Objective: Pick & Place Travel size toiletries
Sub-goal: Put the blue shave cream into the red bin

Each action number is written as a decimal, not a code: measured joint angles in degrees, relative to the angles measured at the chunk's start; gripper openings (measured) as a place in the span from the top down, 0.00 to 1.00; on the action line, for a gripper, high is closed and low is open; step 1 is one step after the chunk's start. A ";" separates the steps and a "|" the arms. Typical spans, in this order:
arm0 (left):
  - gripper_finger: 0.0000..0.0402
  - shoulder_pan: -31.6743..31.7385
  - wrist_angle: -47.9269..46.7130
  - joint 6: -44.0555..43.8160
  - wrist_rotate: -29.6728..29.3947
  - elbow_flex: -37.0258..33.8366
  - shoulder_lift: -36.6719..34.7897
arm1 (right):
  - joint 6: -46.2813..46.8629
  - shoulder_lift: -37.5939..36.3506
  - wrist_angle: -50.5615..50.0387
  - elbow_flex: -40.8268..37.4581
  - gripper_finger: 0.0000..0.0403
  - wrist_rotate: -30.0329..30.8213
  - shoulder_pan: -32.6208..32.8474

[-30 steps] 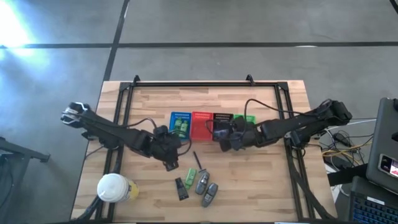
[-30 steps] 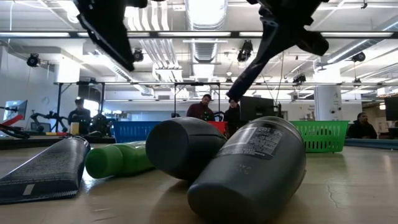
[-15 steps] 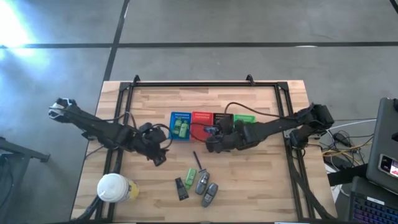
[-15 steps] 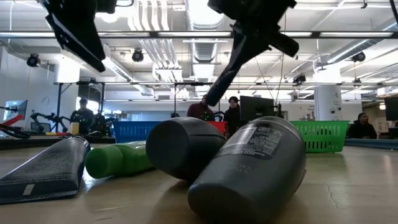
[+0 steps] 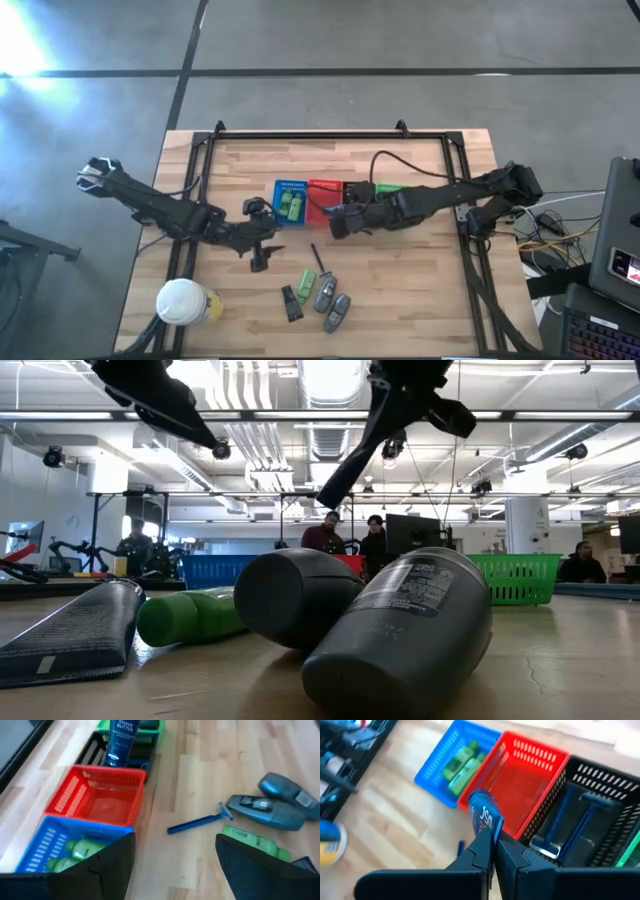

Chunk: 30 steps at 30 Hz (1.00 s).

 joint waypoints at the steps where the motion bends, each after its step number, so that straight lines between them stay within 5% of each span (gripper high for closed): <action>1: 0.31 0.02 -0.51 -0.98 -0.17 -0.02 -0.02 | 0.16 0.58 0.71 0.00 0.98 0.85 -0.15; 6: 0.31 -0.35 -2.64 -6.92 0.31 -0.02 -0.20 | 1.23 5.26 2.50 0.66 0.98 7.37 -0.18; 30: 0.31 -1.68 -14.43 -14.48 1.12 -0.02 -3.39 | -6.53 18.89 9.33 3.85 0.96 9.23 -8.03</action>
